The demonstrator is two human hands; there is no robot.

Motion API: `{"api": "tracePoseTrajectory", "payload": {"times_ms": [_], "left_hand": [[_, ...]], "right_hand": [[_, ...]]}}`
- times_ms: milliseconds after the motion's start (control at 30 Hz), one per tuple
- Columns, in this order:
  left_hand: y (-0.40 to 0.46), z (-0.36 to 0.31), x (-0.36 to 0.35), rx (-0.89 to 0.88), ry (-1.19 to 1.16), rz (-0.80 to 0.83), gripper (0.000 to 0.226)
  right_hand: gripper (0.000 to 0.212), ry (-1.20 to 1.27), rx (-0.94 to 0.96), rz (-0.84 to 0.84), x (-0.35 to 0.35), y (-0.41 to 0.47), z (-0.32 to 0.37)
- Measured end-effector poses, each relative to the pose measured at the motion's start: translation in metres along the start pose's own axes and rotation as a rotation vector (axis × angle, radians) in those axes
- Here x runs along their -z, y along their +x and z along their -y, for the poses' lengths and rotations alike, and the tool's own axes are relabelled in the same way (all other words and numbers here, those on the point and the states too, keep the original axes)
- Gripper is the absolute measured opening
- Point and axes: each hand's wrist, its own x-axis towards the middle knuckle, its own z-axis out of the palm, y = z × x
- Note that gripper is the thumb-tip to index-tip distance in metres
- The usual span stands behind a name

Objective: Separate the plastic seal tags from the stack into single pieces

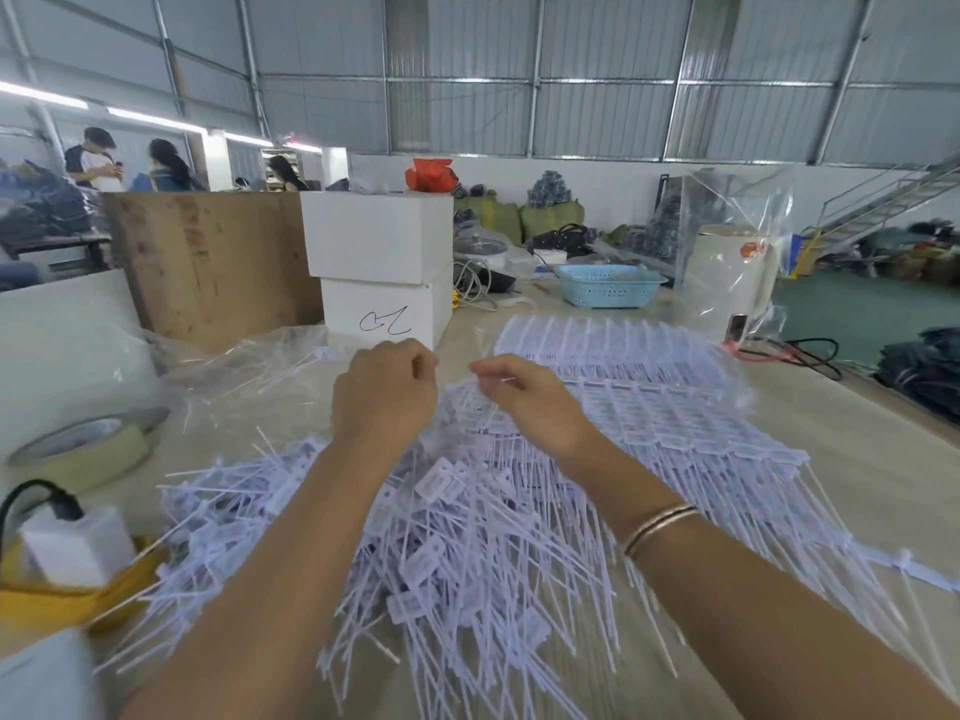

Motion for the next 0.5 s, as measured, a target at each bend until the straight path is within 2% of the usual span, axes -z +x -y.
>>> {"api": "tracePoseTrajectory", "payload": {"times_ms": [167,300,400,500], "left_hand": [[-0.026,-0.039,-0.017,-0.248,-0.038,0.184,0.028],[-0.058,-0.064,-0.048,-0.455,0.130,0.446,0.027],[-0.071,-0.063,-0.063,-0.464,0.331,0.610,0.032],[-0.079,-0.050,-0.063,-0.497,0.455,0.568,0.029]], "right_hand": [[0.027,-0.048,-0.018,-0.237,0.057,-0.026,-0.035],[0.021,-0.393,-0.011,-0.364,0.070,-0.049,-0.077],[0.020,-0.672,0.029,-0.346,0.065,-0.059,-0.094],[0.022,-0.861,0.093,-0.299,0.057,-0.063,-0.097]]}}
